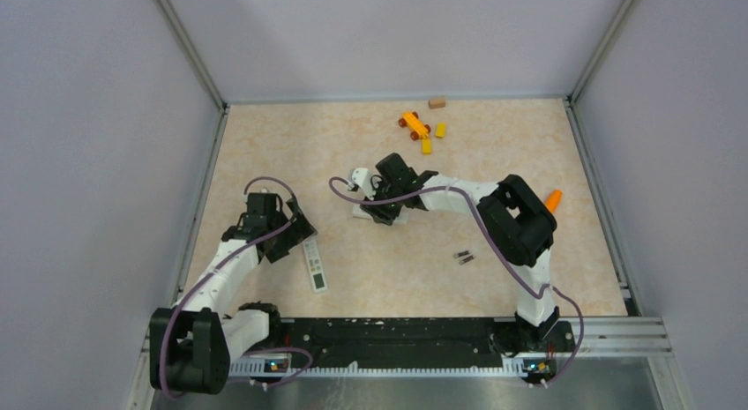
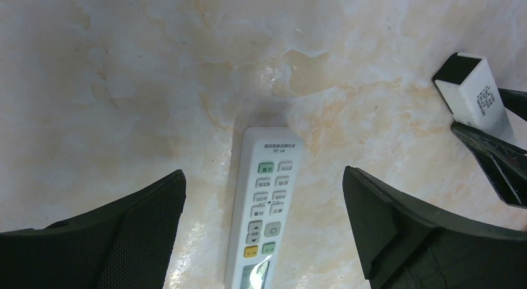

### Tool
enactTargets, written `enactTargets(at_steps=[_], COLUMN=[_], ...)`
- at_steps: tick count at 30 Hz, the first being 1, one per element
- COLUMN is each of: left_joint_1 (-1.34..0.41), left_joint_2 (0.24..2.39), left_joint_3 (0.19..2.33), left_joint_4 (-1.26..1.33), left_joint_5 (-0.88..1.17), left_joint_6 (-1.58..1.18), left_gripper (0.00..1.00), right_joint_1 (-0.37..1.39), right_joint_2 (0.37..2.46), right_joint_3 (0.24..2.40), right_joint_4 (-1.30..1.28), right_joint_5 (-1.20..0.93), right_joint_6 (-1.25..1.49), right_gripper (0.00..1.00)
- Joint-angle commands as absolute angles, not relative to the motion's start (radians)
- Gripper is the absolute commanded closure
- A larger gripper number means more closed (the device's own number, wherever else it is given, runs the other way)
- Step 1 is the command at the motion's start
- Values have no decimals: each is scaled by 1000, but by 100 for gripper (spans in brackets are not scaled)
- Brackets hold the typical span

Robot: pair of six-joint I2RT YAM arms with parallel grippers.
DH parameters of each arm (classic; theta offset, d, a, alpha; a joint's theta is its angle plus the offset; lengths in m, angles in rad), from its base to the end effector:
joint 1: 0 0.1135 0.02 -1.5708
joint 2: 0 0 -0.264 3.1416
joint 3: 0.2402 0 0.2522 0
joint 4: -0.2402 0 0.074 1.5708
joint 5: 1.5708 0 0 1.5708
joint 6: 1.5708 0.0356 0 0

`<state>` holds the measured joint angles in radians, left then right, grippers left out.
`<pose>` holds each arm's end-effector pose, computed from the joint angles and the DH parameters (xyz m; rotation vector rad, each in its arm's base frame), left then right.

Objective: Load the batteries into the remote control
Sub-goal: Move the remote control to the center of the board, then pick up the remote control from the center of the board.

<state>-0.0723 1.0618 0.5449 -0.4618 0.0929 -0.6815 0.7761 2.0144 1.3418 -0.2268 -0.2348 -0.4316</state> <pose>0.1943 -0.0174 0.1843 -0.7432 2.4868 -0.4035 0.3010 0.3070 0.1612 -1.4951 1.9874 0.4373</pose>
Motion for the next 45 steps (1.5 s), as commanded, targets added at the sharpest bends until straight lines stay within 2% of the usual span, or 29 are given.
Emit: enactTargets(at_steps=[1,6,8,16,20,25,29,32,38,41,45], left_joint_1=[-69,-76,-84,-145,-204,-271,-313,-323,-327,-327,-327], left_joint_2=[1071,1068,1068,1091,1119,1146,1167,1191,1233,1242,1221], left_joint_3=[526,496,485,481,490,503,518,530,540,557,593], left_joint_4=[-394,-368,-360,-342,-351,-393,-423,-419,-375,-347,-312], left_joint_5=[138,153,144,93,43,-61,-126,-114,-88,-49,50], left_joint_6=[-683,-692,-698,-717,-728,-765,-787,-800,-792,-770,-716], left_gripper=[1,1,2,6,14,25,32,36,53,65,92], right_joint_1=[769,700,667,581,566,565,565,565,565,565,565], right_joint_2=[1982,1975,1971,2005,2038,2063,2068,2051,1969,1910,1810], right_joint_3=[1360,1365,1364,1357,1374,1403,1412,1411,1433,1428,1369], right_joint_4=[-170,-113,-84,-7,-6,-49,-71,-79,-136,-184,-213], right_joint_5=[-166,-125,-98,66,71,88,98,92,78,52,5], right_joint_6=[-356,-225,-173,-19,-7,43,64,75,115,123,151], right_gripper=[60,76,79,81,79,70,50,43,26,20,17])
